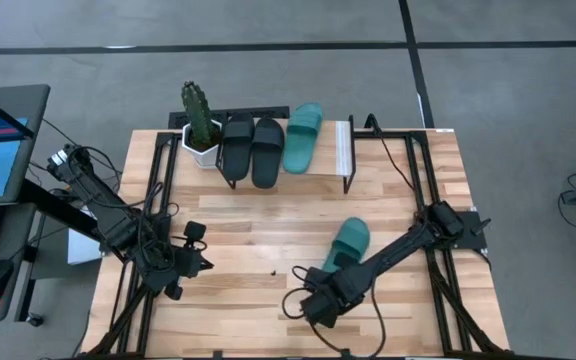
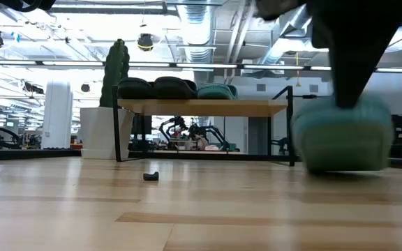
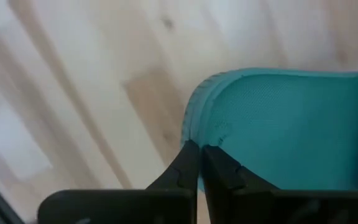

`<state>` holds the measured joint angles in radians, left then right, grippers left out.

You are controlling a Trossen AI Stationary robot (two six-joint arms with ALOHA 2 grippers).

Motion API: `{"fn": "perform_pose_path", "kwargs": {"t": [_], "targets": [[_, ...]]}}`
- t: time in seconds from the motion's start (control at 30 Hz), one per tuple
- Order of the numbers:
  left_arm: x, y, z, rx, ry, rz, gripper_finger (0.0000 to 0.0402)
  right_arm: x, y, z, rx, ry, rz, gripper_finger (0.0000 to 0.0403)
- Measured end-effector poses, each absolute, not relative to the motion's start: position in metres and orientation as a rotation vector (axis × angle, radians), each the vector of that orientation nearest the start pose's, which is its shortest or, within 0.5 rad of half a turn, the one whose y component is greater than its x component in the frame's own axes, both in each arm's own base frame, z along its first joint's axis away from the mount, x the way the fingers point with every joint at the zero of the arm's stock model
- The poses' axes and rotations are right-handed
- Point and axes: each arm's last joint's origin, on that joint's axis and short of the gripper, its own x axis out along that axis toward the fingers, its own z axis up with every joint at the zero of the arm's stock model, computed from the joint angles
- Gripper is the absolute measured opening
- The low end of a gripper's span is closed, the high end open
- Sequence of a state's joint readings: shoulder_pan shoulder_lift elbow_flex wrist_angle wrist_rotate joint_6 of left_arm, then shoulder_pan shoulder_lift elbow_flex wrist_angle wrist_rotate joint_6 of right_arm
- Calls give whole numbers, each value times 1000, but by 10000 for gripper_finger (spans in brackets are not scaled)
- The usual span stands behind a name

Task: Pick and place slides into the shelf
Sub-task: Put the green slide on the shelf

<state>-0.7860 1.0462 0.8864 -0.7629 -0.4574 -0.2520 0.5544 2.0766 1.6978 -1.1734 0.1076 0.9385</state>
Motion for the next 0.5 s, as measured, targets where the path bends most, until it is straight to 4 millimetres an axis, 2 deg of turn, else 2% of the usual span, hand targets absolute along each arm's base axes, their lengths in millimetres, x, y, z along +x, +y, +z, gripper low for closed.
{"fn": "perform_pose_path", "kwargs": {"t": [0.27, 0.5], "targets": [[148, -130, 278, 304, 775, -208, 2, 320, 205, 248, 123, 1505, -596, 0], [148, -130, 277, 304, 775, -208, 2, 319, 197, 266, 97, 1437, -574, 0]]}}
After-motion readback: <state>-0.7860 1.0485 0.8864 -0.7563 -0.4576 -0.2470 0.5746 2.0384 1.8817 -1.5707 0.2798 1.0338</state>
